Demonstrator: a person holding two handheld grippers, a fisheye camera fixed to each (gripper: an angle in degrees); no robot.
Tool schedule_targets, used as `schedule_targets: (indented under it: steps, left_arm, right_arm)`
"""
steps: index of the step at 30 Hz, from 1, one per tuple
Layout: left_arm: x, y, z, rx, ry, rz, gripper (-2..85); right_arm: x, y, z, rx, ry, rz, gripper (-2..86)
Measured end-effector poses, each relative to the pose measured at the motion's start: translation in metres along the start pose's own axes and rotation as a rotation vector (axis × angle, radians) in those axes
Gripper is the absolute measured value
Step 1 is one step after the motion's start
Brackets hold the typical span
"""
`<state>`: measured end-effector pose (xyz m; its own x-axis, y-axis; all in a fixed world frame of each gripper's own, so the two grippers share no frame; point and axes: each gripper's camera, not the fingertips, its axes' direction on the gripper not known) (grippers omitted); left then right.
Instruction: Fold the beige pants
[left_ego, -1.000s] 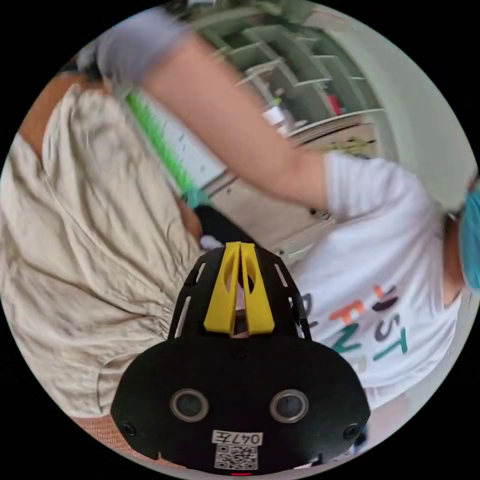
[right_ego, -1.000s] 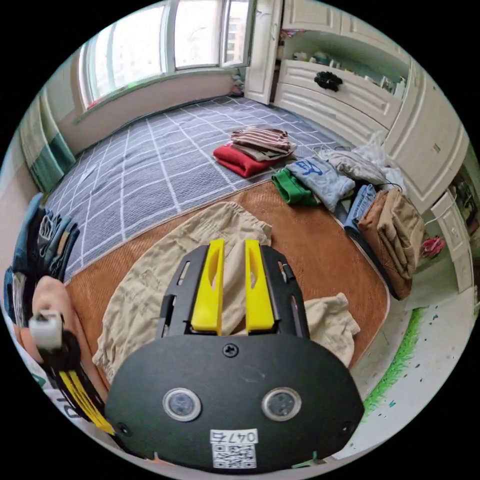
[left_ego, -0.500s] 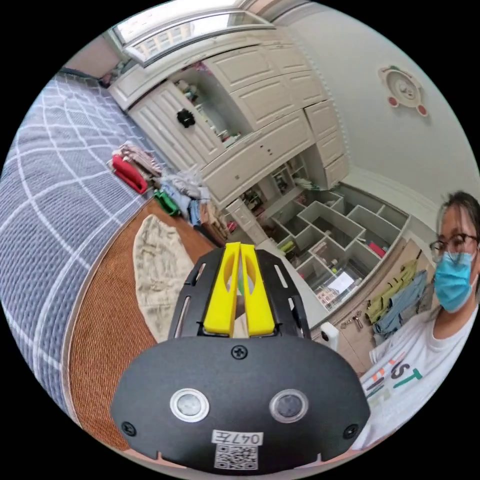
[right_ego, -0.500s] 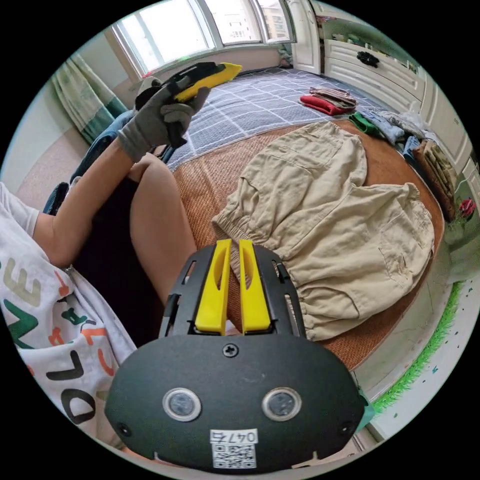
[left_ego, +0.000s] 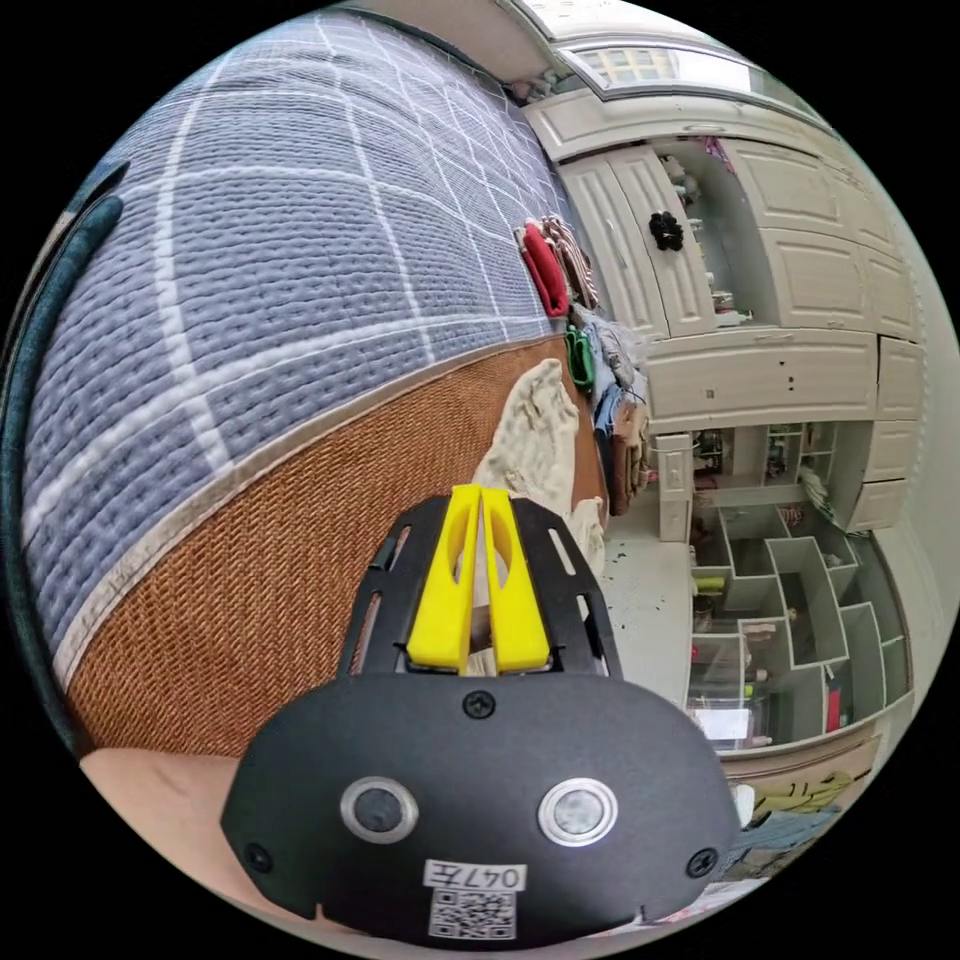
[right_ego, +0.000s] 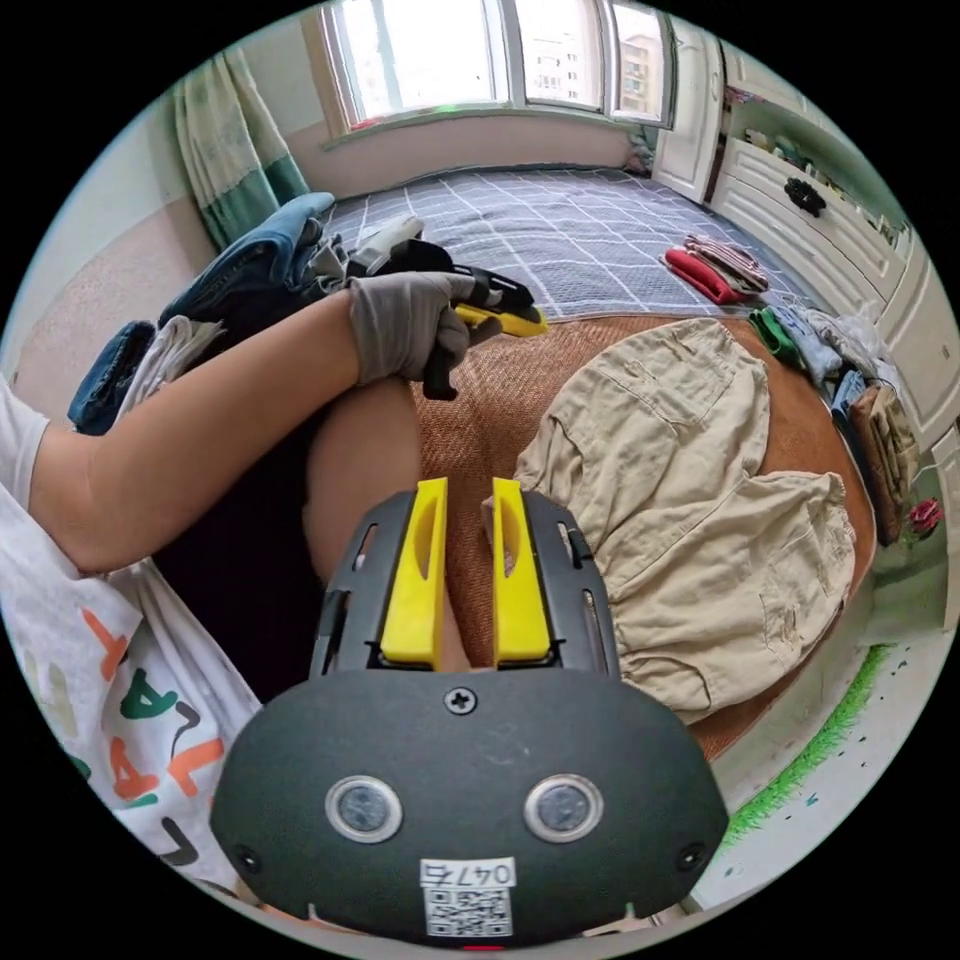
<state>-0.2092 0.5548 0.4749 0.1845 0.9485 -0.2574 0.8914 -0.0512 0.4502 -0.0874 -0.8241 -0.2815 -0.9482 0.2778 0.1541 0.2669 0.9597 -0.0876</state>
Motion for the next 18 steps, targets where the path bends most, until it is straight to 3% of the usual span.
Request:
schedule_targets:
  steps: [7,9,14,18]
  left_arm:
    - [-0.007,-0.015,0.01,-0.067,0.024,0.002,0.1]
    - [-0.011,-0.02,0.012,-0.072,0.055,-0.008,4.5]
    - [-0.002,-0.034,0.032,-0.148,0.097,0.033,13.1]
    - [0.006,-0.056,0.06,-0.168,0.104,-0.012,13.3]
  right_arm:
    - [-0.006,-0.039,0.064,-0.201,0.181,-0.099,7.6]
    - [-0.005,-0.036,0.093,-0.337,0.213,-0.113,6.2]
    - [-0.002,-0.022,0.067,-0.27,0.208,-0.116,0.7]
    - [0.03,0.002,0.021,-0.163,0.011,0.003,0.3]
